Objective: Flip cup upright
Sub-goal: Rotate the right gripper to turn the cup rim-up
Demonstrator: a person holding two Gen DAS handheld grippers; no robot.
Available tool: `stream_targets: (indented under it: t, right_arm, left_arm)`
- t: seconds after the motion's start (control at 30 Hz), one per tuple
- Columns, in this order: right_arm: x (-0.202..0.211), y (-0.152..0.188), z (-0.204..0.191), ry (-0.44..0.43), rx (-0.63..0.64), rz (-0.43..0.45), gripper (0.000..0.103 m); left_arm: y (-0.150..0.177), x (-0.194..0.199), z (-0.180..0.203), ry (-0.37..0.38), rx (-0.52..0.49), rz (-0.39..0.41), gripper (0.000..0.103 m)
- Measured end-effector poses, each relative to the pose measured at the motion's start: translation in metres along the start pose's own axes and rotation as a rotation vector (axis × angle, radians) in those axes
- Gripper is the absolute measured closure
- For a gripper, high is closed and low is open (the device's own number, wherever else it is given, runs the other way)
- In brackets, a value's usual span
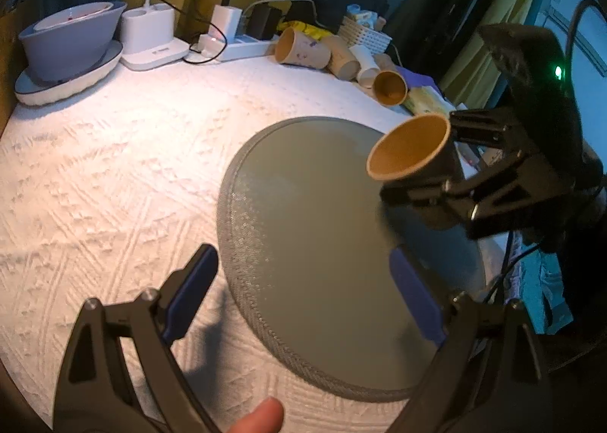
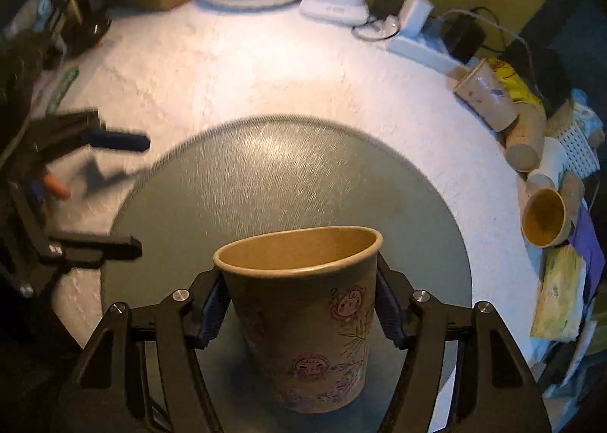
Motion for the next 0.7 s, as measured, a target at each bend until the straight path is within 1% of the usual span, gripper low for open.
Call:
stream_targets:
  t: [0.23,0.33,0.43,0.53,0.63,0.7]
  right_arm:
    - [0.020,0.005,0.024,-0.112,-0.189,0.232,0.034]
    - [0.021,0.012,0.032,-0.149,-0.249,0.309,0.034]
    - [0.016,0.020,0.038,-0.167,-0.304,0.335,0.034]
    - [0.016,0.028,0.042,-0.176,-0.325,0.367,0.034]
    - [0.016,0.035,0.041,-0.142,-0.311,0.375,0.034]
    - [0.017,0.039,0.042,-0.135,-0.315,0.379,0.034]
  left_arm:
    - [-0.006,0.001,0.006,-0.023,0.004,0.008,0.010]
    - [-0.010,0.000,0.007,-0.031,0.010,0.013,0.010]
    - [-0.014,-0.001,0.010,-0.035,0.009,0.021,0.010]
    - [-0.017,-0.003,0.014,-0.037,0.012,0.024,0.010]
    - [-0.018,-0.007,0.020,-0.040,0.005,0.014,0.010]
    - [-0.018,-0.008,0.024,-0.039,0.000,0.011,0.010]
Point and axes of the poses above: each gripper's, at about its wrist camera, not at the fingertips, and x roughly against the way its jaws point, z to its right, y to its underside, the point moved 1 cm from there along -x, roughly the way its jaws point, and after that the axes turned 9 degrees about -x, right-handed, at the moved point
